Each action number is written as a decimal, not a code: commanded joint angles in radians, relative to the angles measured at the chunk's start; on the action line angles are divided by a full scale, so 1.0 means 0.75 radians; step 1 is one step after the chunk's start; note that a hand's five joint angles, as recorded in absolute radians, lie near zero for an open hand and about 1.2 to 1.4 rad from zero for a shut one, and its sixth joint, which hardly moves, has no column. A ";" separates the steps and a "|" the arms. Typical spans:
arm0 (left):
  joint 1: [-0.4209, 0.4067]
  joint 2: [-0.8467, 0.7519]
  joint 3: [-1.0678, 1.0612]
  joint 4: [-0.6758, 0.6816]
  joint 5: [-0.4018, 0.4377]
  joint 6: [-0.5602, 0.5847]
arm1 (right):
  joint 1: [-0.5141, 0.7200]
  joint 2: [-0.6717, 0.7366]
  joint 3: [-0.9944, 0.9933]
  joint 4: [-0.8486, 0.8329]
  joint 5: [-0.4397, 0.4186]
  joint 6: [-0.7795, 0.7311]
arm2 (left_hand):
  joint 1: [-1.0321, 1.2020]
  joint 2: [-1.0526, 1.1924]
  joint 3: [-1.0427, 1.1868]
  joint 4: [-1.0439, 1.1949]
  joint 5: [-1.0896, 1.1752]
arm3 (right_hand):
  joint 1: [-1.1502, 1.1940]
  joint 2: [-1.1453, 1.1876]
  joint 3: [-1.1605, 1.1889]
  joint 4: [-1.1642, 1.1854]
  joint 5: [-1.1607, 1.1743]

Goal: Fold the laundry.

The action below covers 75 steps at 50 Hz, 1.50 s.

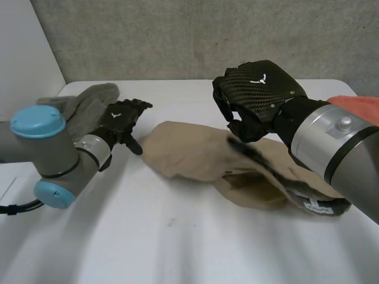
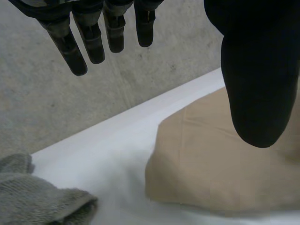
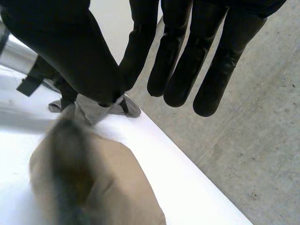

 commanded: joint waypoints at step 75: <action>-0.020 0.203 -0.263 -0.048 -0.002 -0.004 | 0.212 0.225 0.527 -0.800 0.501 -0.336 | 0.045 0.017 0.008 0.022 0.022 | 0.521 0.296 0.285 0.277 0.304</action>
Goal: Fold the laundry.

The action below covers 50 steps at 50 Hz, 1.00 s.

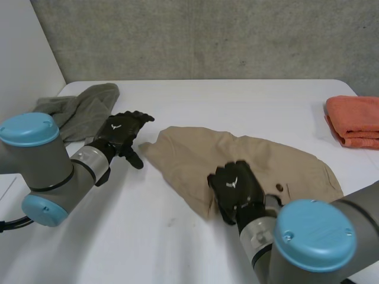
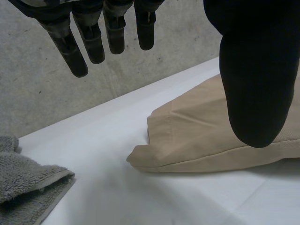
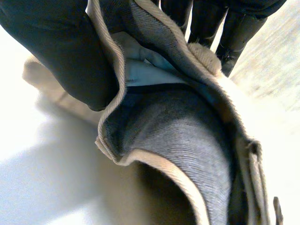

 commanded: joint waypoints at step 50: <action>-0.137 0.467 0.025 -0.039 -0.380 -0.014 | -0.398 -0.518 -0.461 0.697 -0.320 0.006 | 1.539 1.536 1.548 1.538 1.533 | 0.587 0.290 0.327 0.345 0.365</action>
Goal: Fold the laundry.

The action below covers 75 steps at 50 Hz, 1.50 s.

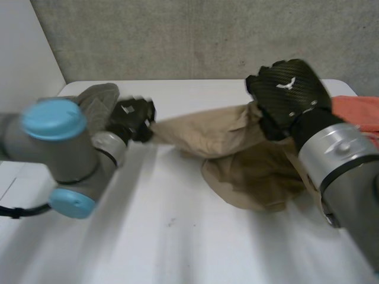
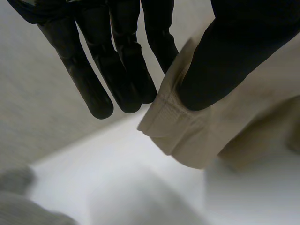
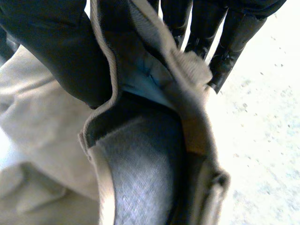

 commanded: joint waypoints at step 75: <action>-0.141 0.183 -0.478 0.018 -0.119 0.323 | -0.293 0.713 -0.128 0.124 -0.303 -0.227 | 0.311 0.269 0.279 0.265 0.340 | 0.587 0.290 0.310 0.328 0.365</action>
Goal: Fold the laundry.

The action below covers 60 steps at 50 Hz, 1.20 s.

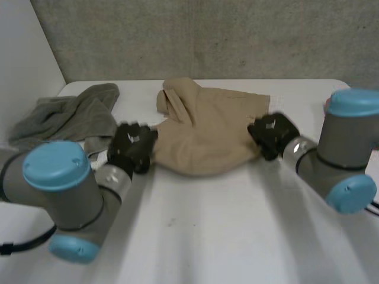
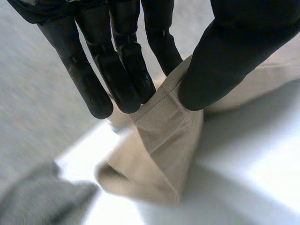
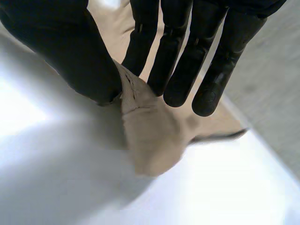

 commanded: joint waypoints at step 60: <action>0.164 -0.666 0.971 -0.234 0.517 -0.025 | -0.195 -0.448 0.679 0.241 -0.038 -0.365 | -0.719 -0.771 -0.760 -0.771 -0.689 | 0.584 0.278 0.279 0.271 0.296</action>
